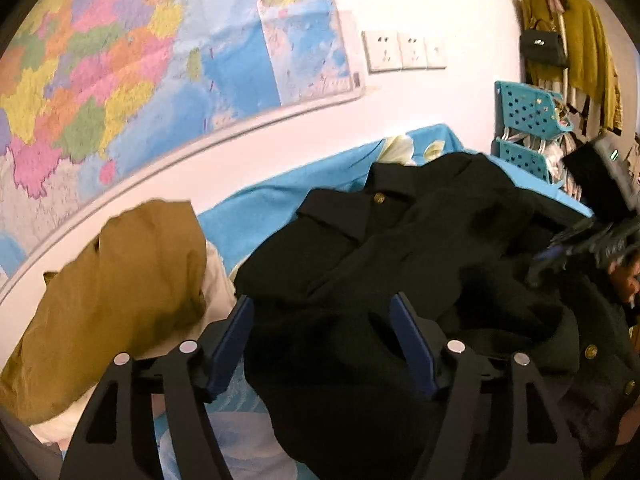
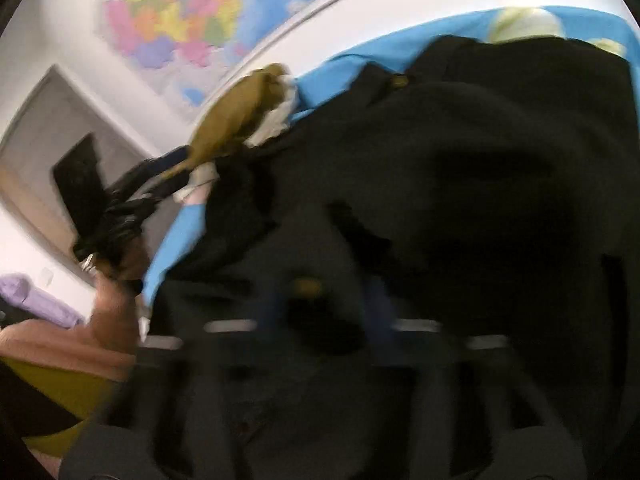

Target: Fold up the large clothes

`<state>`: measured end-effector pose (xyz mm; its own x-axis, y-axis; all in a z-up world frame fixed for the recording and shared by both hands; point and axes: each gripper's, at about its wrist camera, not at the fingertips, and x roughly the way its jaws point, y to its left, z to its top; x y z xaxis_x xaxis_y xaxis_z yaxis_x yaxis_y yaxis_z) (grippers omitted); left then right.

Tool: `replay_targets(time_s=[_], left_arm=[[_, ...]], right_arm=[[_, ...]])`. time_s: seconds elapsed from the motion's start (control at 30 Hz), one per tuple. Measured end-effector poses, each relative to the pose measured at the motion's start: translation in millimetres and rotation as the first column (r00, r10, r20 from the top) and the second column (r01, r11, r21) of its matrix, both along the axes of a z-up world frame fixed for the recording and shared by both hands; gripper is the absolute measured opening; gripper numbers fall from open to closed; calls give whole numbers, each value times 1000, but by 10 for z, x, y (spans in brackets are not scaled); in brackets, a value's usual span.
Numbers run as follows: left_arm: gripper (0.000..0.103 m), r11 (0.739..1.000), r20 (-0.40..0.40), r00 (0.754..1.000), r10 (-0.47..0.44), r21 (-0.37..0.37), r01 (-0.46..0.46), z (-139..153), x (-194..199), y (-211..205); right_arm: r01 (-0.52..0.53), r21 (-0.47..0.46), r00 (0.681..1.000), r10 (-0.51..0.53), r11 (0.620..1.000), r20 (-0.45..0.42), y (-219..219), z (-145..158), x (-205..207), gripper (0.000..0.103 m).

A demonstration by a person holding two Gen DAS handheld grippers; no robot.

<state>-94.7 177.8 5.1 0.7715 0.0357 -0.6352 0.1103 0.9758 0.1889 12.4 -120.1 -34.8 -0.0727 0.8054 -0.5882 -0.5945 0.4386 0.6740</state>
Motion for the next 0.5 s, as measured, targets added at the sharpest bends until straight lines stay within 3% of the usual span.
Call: replay_targets(time_s=[0.13, 0.23, 0.33, 0.5], left_arm=[[68, 997, -39, 997, 61, -48, -63, -76, 120, 184], [68, 988, -65, 990, 124, -85, -129, -133, 263, 338], [74, 975, -96, 979, 178, -117, -189, -230, 426, 440], [79, 966, -158, 966, 206, -128, -226, -446, 585, 483]], right_arm=[[160, 139, 979, -175, 977, 100, -470, 743, 226, 8], [362, 122, 904, -380, 924, 196, -848, 1114, 523, 8], [481, 3, 853, -469, 876, 227, -928, 965, 905, 8], [449, -126, 891, -432, 885, 142, -764, 197, 1235, 8]])
